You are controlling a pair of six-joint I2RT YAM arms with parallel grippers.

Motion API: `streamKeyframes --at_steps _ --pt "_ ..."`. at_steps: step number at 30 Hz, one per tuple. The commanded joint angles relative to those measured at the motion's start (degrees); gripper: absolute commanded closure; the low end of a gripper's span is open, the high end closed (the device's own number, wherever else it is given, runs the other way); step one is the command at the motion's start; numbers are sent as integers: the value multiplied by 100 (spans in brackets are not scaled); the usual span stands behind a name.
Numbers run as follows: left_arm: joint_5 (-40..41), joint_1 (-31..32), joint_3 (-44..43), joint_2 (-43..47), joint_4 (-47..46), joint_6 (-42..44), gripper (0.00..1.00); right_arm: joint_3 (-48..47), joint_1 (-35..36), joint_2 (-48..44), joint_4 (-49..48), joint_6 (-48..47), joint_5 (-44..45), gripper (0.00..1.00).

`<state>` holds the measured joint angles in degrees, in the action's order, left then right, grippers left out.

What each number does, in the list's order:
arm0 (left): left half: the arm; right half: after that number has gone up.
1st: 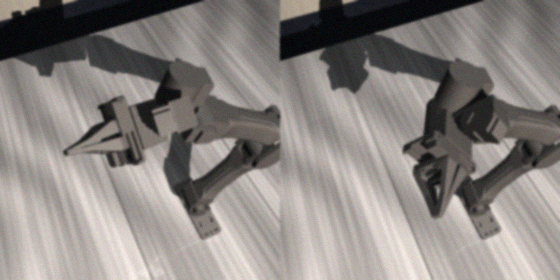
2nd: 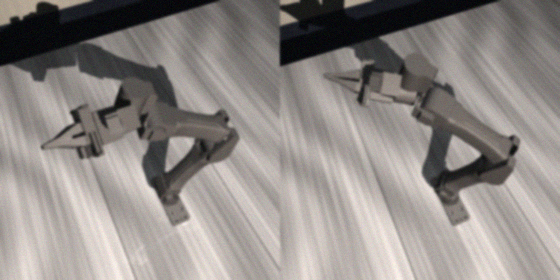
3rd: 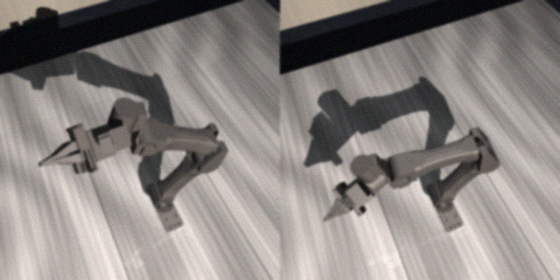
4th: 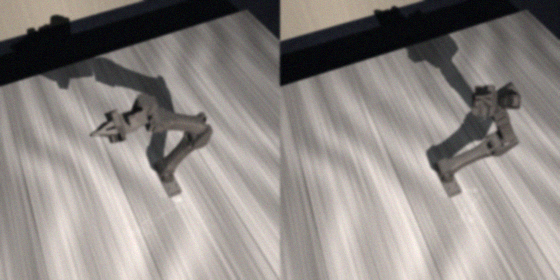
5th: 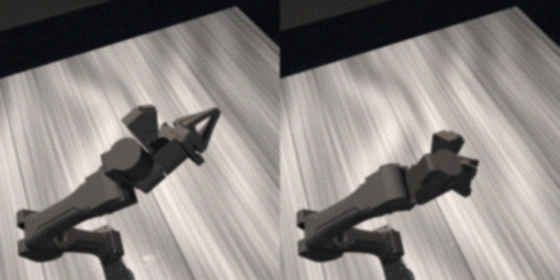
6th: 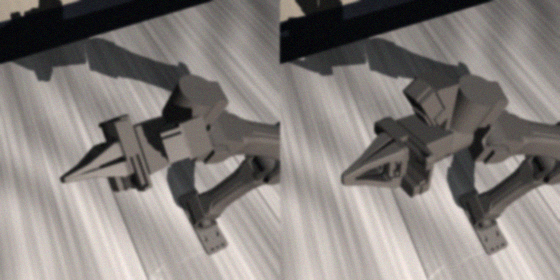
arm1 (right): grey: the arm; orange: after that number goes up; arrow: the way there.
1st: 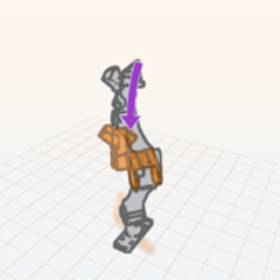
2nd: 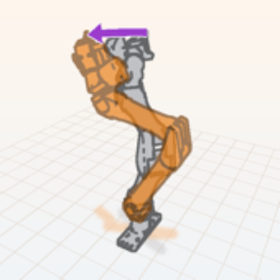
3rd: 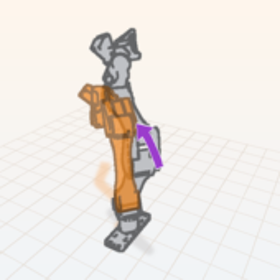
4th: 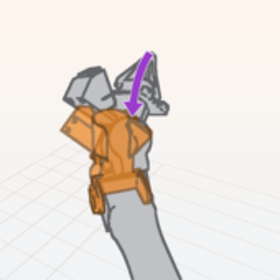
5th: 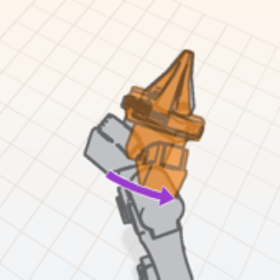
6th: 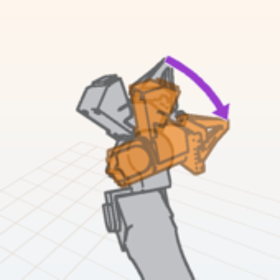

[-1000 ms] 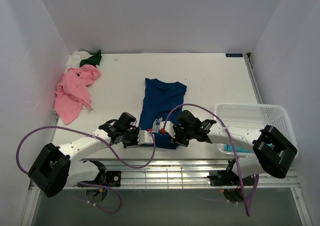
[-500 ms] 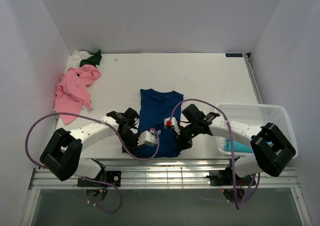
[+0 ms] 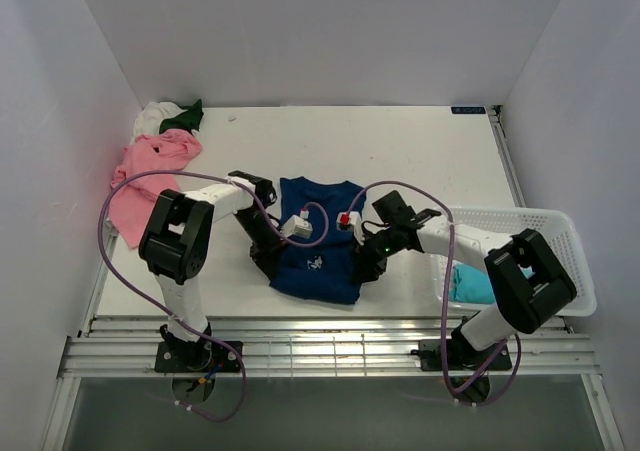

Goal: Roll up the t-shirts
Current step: Roll the T-shirt to the center of the board.

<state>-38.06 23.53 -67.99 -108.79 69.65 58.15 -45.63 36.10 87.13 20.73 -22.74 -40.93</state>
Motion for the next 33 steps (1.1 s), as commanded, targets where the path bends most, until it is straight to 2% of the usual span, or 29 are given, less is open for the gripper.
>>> streamKeyframes --at_steps 1,7,10,14,18,19,22,23,25,26,28,32,33 --pt "-263 -120 -162 139 453 337 100 -78 -129 -319 -201 112 216 57" --pt "-359 -120 -346 86 524 162 100 -271 -164 -811 -341 542 471 55" --pt "-439 -120 -364 86 541 100 100 -61 186 -1224 -649 894 901 56" --pt "-509 -120 -303 78 559 91 93 589 1099 -1585 -1350 990 1113 66" --pt "-465 -129 -268 78 524 100 85 871 1259 -1385 -1633 1209 1481 68" --pt "-430 -129 -259 78 489 74 79 836 1259 -1296 -1677 1298 1604 69" --pt "-369 -129 -233 121 462 170 70 766 1260 -918 -1897 1535 1728 69" --pt "-368 -129 -233 174 645 336 61 757 1268 -839 -1932 1579 1728 69" --pt "-247 -129 -171 279 918 784 49 757 1268 -689 -2003 1693 1772 70" --pt "-150 -138 -110 358 971 1020 47 783 1260 -663 -2003 1712 1833 70" --pt "139 -182 144 718 954 1233 29 801 1259 -671 -2003 1729 1913 70" --pt "545 -182 496 1342 535 1515 29 854 1216 -663 -2003 1738 1966 71" --pt "589 -182 558 1508 280 1280 29 845 1198 -610 -2003 1747 1957 71"
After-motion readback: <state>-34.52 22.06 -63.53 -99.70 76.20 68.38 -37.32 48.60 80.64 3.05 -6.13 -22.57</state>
